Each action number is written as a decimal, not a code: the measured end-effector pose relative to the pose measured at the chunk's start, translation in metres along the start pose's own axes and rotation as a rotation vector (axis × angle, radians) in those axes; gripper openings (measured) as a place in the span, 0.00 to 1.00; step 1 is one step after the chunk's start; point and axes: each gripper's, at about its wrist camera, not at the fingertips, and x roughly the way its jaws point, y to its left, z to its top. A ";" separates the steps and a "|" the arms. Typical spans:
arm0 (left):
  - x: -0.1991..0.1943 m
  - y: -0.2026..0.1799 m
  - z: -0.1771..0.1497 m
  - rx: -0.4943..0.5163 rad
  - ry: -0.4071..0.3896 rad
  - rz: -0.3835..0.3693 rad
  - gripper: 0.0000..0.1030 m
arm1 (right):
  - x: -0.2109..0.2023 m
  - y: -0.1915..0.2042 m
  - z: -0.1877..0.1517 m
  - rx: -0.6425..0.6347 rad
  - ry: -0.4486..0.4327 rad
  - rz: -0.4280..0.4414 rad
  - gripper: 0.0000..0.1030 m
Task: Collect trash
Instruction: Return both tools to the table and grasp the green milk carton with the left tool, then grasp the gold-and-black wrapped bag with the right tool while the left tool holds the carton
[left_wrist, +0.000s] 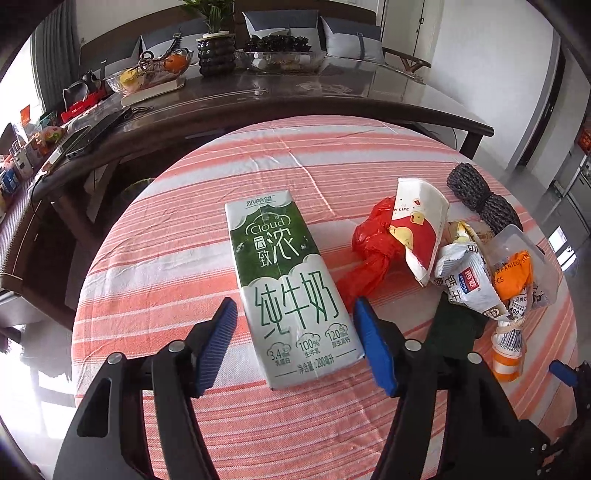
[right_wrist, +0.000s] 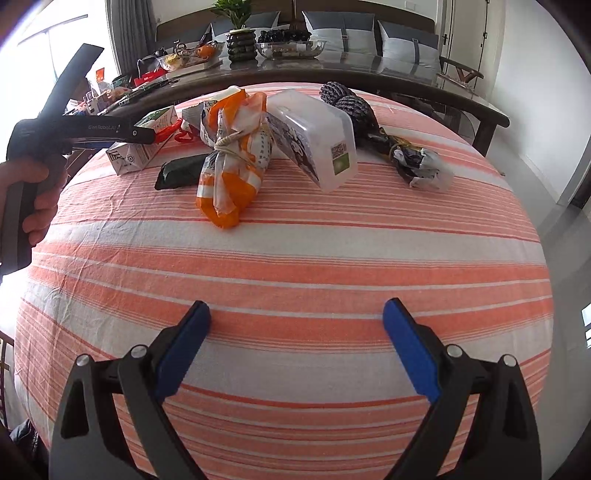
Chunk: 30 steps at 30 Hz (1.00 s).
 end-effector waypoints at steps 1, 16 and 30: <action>-0.003 0.000 -0.003 0.012 -0.005 0.000 0.56 | 0.000 0.000 0.000 0.000 0.000 0.000 0.89; -0.066 -0.041 -0.103 0.177 -0.063 -0.080 0.84 | 0.000 0.000 0.000 0.006 -0.001 -0.003 0.89; -0.036 -0.031 -0.102 0.116 -0.017 -0.017 0.88 | 0.011 -0.090 0.057 -0.012 -0.028 -0.081 0.89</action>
